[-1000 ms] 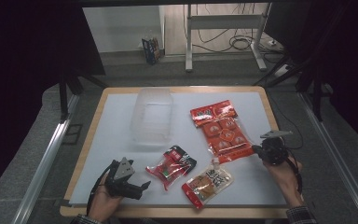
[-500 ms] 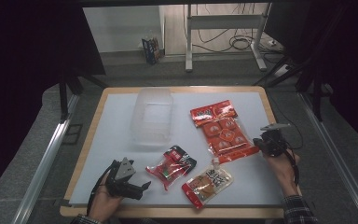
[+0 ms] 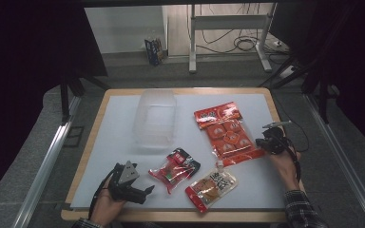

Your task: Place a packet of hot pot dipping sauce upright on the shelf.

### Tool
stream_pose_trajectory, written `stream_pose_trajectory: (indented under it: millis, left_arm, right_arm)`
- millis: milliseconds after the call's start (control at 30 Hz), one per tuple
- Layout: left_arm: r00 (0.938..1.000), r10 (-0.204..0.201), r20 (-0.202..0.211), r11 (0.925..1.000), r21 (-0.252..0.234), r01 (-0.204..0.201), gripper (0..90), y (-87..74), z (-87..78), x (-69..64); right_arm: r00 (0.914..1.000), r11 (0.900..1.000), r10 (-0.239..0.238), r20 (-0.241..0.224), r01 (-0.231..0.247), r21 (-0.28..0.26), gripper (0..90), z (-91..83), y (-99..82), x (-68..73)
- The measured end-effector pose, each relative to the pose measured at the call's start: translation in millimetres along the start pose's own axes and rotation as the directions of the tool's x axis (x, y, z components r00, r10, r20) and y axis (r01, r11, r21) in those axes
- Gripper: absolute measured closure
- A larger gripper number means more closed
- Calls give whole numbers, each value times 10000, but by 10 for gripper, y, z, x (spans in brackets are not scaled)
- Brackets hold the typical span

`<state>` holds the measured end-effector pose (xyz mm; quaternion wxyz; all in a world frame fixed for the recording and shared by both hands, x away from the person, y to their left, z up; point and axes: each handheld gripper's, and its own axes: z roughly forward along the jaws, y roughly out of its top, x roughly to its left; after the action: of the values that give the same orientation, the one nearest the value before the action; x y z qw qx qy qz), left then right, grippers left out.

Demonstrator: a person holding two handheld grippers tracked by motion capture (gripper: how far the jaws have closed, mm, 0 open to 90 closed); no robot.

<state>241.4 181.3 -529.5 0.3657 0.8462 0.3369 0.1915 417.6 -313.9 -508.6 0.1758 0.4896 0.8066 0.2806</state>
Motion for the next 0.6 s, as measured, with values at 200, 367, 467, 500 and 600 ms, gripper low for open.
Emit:
stream_pose_trajectory:
  millis: [200, 367, 467, 500, 600]
  left_arm:
    - [10000, 58, 9, 10000, 60, -58, 16, 3, 7, -8]
    - [9999, 106, 8, 9999, 65, -106, 16, 4, 7, -12]
    - [9999, 117, -4, 9999, 75, -117, 16, 6, 12, -18]
    - [9999, 133, 2, 9999, 81, -133, 16, 7, 12, -19]
    - [9998, 189, 23, 9998, 109, -189, 16, 10, 18, -20]
  right_arm:
    - [9995, 9995, -308, -43, 308, 53, 889, -21, -25, 66]
    - [9978, 9978, -650, -140, 651, 88, 889, -64, -68, 147]
    - [9949, 9958, -901, -461, 909, 141, 889, -96, -100, 224]
    - [9949, 9958, -901, -461, 909, 141, 889, -96, -100, 224]
    - [9905, 9928, -1171, -717, 1185, 163, 889, -112, -116, 297]
